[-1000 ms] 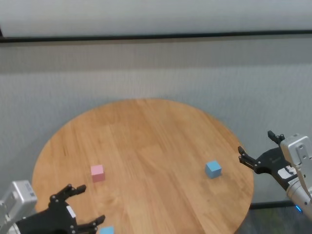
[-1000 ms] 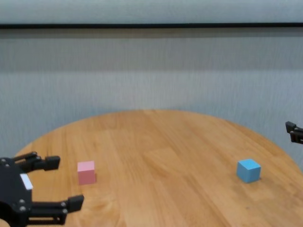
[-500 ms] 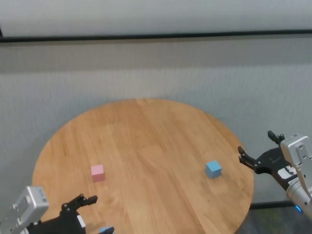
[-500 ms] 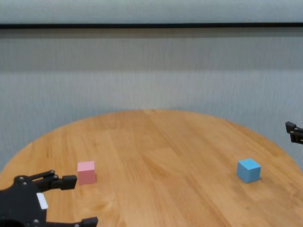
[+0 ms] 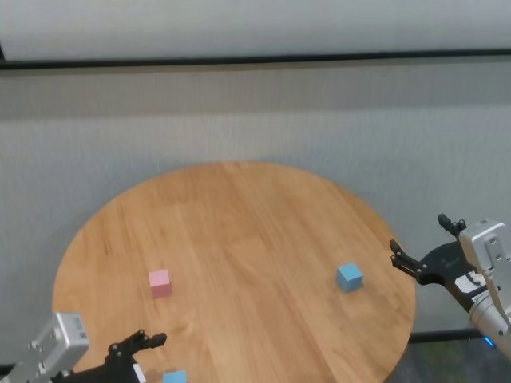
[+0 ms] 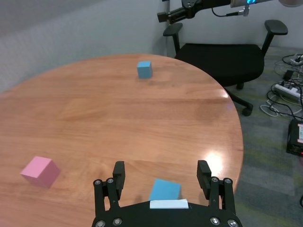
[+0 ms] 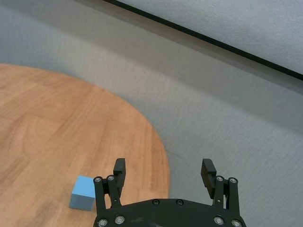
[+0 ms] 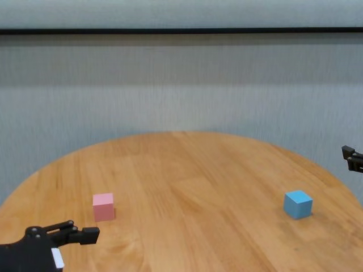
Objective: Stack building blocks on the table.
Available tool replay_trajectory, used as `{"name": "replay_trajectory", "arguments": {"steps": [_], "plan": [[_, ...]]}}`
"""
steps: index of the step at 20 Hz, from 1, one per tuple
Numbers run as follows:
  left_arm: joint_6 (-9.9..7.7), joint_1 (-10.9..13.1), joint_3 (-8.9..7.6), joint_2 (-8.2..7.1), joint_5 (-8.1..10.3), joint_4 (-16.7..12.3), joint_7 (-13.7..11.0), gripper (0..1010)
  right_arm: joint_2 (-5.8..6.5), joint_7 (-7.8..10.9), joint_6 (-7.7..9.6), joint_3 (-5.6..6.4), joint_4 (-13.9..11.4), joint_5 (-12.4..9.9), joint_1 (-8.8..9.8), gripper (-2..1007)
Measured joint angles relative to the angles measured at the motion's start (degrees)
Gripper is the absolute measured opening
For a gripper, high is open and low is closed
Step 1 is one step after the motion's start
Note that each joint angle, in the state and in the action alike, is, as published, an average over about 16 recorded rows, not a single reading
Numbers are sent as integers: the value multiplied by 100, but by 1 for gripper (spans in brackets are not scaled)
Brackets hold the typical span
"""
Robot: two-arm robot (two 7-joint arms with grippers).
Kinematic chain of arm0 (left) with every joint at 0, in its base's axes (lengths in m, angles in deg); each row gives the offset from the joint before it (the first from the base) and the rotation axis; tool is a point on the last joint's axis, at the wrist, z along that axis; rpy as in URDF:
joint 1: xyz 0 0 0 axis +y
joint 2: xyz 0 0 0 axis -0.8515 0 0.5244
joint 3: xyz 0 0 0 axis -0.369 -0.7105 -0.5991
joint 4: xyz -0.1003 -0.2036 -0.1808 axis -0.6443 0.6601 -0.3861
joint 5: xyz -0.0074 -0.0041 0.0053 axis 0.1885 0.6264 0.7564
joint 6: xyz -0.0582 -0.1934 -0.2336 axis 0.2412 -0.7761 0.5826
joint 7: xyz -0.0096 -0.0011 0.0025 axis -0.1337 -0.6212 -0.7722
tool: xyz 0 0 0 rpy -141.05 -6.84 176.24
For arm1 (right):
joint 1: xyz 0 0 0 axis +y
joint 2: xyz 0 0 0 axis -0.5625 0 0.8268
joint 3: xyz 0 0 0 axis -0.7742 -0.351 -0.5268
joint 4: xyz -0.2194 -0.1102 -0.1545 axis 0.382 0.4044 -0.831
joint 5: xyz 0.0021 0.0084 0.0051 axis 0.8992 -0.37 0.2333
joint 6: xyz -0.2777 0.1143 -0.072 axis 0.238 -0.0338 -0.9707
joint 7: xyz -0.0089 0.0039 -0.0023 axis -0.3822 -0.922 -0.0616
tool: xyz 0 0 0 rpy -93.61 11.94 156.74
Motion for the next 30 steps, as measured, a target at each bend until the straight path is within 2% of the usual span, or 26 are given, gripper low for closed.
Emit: {"name": "replay_trajectory", "arguments": {"steps": [13,30], "plan": [[-117,-22,3,157,-100,148,-230,1000,0,0,0,0,0,0,0,1005],[-220,-122,14,340,-208,374,-321,1000,0,0,0,0,0,0,0,1005]]}}
